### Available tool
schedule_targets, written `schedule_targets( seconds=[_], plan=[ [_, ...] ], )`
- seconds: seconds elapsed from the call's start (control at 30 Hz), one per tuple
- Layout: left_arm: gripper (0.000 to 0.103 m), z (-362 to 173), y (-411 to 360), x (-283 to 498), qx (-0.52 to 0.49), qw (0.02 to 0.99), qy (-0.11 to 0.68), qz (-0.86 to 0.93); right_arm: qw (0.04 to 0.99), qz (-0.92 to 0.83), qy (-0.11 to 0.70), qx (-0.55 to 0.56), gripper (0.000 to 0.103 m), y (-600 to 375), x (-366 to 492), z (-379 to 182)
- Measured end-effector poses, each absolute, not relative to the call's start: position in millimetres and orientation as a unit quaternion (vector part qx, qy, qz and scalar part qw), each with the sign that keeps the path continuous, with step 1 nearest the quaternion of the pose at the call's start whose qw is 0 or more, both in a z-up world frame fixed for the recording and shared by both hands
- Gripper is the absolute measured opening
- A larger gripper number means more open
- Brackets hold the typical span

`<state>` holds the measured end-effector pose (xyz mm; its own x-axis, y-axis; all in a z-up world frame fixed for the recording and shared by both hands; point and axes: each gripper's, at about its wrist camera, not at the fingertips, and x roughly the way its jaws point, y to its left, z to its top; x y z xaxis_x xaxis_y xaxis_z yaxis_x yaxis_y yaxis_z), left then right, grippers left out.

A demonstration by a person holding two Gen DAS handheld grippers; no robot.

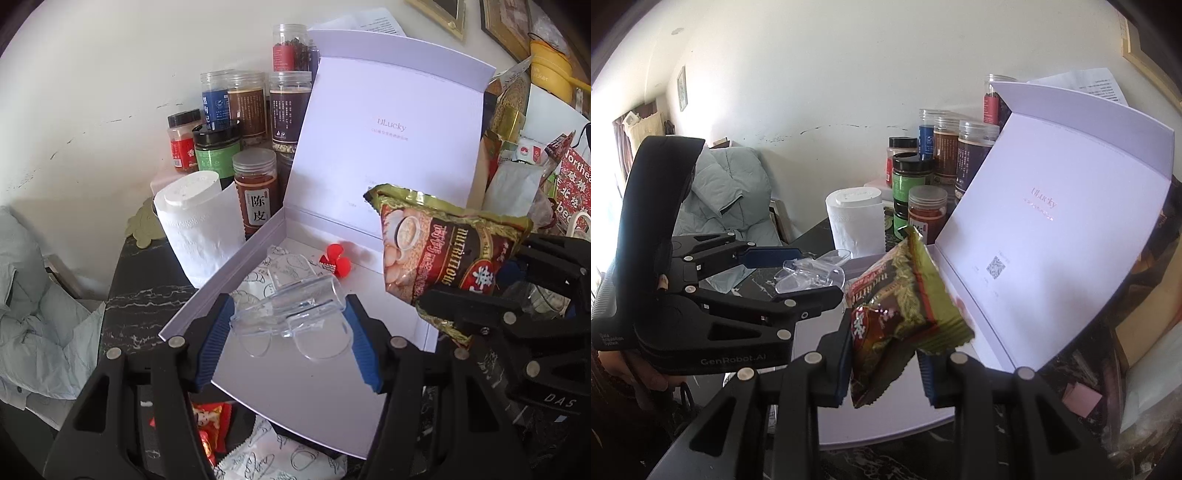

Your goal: Organize objects

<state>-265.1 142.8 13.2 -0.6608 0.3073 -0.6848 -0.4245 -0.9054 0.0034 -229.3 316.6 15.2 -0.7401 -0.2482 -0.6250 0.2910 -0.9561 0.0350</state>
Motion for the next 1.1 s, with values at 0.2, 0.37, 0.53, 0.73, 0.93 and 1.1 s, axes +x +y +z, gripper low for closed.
schedule_targets(
  seconds=[0.2, 0.37, 0.53, 0.73, 0.93, 1.1],
  plan=[
    [0.059, 15.3, 146.8, -297.1, -0.358, 0.203, 0.082, 0.908, 0.14, -0.934, 0.033, 0.326, 0.03, 321.8, -255.2, 21.2],
    [0.059, 8.5, 154.1, -320.5, -0.366, 0.207, 0.088, 0.903, 0.134, -0.934, 0.03, 0.331, 0.03, 328.4, -275.5, 17.2],
    [0.059, 0.0, 161.8, -337.4, -0.377, 0.213, 0.096, 0.897, 0.115, -0.929, 0.031, 0.35, 0.03, 338.4, -289.6, 4.5],
    [0.059, -18.5, 174.8, -341.8, -0.405, 0.228, 0.108, 0.879, 0.092, -0.92, 0.028, 0.38, 0.03, 348.9, -296.2, -12.7],
    [0.059, -37.3, 189.0, -339.5, -0.432, 0.242, 0.117, 0.861, 0.081, -0.913, 0.032, 0.4, 0.03, 349.6, -295.4, -24.6],
    [0.059, -50.7, 191.5, -342.8, -0.457, 0.239, 0.121, 0.848, 0.081, -0.901, 0.029, 0.424, 0.03, 351.1, -294.9, -39.5]
  ],
)
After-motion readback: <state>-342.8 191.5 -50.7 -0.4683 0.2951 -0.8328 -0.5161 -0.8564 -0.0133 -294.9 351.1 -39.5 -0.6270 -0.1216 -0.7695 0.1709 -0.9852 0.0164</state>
